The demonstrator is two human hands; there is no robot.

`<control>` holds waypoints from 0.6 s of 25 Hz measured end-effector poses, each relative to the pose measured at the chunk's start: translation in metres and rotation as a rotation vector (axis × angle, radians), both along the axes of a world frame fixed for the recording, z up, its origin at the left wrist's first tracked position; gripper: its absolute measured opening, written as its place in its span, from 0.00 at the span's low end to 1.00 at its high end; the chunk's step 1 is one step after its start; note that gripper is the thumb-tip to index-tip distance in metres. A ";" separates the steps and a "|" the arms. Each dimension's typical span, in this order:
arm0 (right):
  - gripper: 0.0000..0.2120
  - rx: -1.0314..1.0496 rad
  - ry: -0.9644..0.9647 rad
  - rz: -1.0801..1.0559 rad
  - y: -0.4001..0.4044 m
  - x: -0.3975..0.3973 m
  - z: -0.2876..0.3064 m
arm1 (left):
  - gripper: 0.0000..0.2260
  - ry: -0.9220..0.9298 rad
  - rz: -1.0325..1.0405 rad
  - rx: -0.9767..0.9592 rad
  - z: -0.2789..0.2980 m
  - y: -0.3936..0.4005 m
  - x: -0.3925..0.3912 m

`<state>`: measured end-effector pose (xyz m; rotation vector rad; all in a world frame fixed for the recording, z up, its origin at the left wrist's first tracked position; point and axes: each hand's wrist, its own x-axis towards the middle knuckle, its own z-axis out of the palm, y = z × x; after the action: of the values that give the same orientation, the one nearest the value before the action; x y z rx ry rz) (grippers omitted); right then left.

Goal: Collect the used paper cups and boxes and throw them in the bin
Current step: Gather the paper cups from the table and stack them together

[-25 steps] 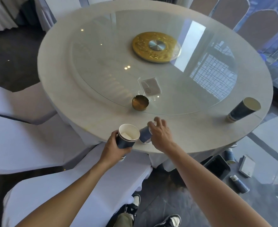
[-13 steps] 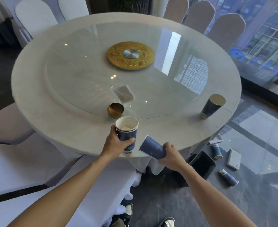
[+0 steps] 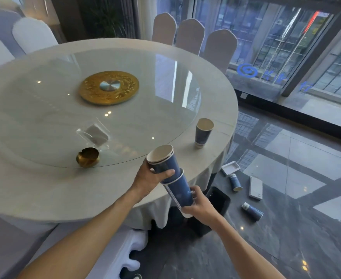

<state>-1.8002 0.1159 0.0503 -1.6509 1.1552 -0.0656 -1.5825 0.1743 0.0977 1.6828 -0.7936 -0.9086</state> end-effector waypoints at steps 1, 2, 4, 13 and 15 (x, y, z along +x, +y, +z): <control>0.31 0.007 -0.033 -0.015 -0.007 -0.007 0.004 | 0.24 0.018 -0.026 0.011 -0.001 -0.007 -0.012; 0.31 0.016 -0.073 -0.031 -0.013 -0.014 0.007 | 0.25 0.041 -0.045 0.019 -0.001 -0.012 -0.023; 0.30 0.036 -0.133 -0.049 -0.024 -0.024 0.012 | 0.31 0.054 -0.059 0.052 -0.006 -0.018 -0.041; 0.37 0.093 -0.116 0.121 -0.063 -0.035 0.011 | 0.35 0.053 0.103 0.063 -0.019 -0.039 -0.067; 0.44 0.072 -0.080 0.112 -0.083 -0.030 0.013 | 0.35 0.048 0.144 0.066 -0.026 -0.045 -0.056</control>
<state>-1.8301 0.0329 0.0629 -1.6313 0.9917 -0.0181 -1.6385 0.1290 0.0721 1.7449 -0.6083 -0.8796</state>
